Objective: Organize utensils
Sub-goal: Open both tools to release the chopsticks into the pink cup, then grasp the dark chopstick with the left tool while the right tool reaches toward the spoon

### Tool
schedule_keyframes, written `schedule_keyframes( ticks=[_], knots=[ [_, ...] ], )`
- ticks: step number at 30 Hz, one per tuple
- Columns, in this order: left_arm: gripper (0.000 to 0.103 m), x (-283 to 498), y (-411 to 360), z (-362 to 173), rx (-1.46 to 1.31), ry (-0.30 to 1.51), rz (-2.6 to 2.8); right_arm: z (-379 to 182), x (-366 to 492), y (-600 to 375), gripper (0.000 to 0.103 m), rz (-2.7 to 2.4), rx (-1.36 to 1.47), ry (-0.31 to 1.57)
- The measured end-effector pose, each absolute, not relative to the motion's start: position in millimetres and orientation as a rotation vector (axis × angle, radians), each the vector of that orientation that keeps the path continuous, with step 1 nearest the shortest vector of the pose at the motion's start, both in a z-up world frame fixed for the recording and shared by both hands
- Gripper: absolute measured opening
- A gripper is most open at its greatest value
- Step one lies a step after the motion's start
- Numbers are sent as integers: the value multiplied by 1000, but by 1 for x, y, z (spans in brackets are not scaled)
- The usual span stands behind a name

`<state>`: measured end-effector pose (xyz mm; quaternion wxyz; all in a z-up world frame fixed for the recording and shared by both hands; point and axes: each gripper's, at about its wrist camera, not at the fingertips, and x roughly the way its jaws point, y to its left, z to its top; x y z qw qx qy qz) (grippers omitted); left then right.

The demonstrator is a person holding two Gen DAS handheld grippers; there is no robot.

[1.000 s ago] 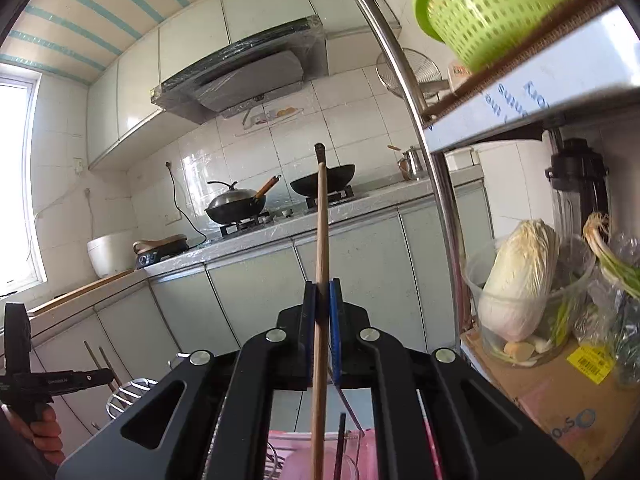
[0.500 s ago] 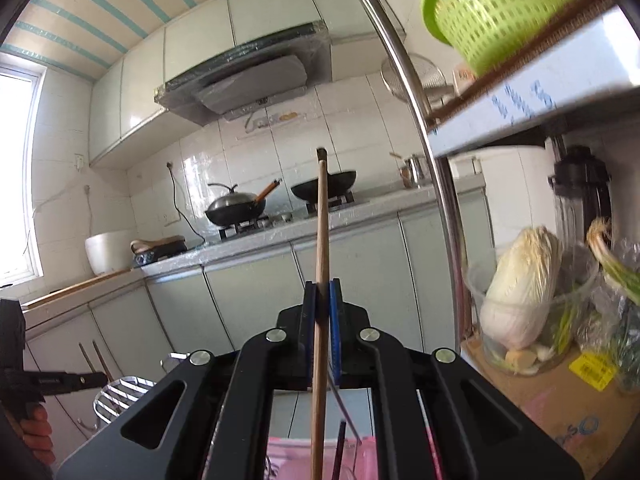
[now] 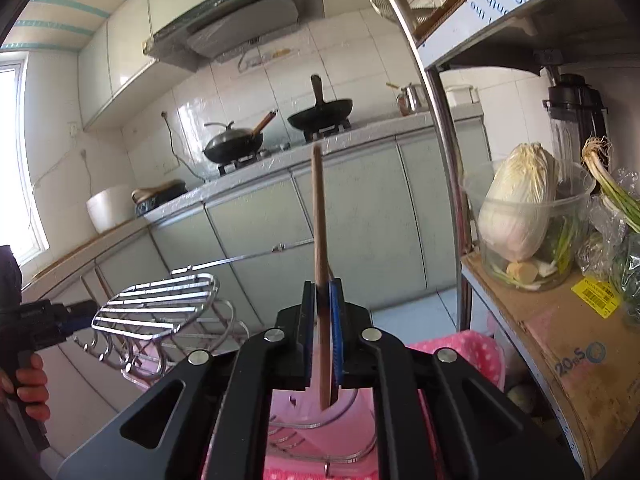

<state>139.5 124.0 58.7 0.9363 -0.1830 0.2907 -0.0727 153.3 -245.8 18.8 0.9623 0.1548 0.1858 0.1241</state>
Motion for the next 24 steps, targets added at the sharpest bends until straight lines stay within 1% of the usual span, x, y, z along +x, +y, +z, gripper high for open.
schedule_keyframes(
  ticks=[1, 2, 3, 5, 9, 13, 17, 22, 23, 24],
  knots=[
    [44, 137, 124, 61, -370, 588, -146, 20, 152, -246, 23, 255, 314, 390],
    [47, 133, 124, 63, -365, 582, -142, 22, 149, -247, 36, 255, 317, 389],
    [51, 128, 124, 66, -357, 572, -140, 24, 145, -249, 45, 255, 320, 382],
    [53, 120, 125, 71, -345, 558, -132, 30, 137, -251, 49, 249, 319, 379],
    [54, 99, 125, 77, -321, 533, -110, 34, 117, -256, 50, 262, 333, 416],
    [55, 81, 117, 72, -287, 573, -128, 25, 94, -251, 50, 297, 312, 484],
    [56, 71, 102, 52, -241, 677, -139, 4, 77, -240, 50, 333, 303, 582],
    [56, 64, 85, 3, -270, 858, -171, -28, 63, -227, 50, 355, 307, 708],
    [55, 63, 82, -8, -287, 890, -173, -37, 62, -225, 50, 357, 320, 743],
    [52, 62, 79, -18, -304, 922, -175, -44, 61, -224, 50, 359, 333, 772]
  ],
)
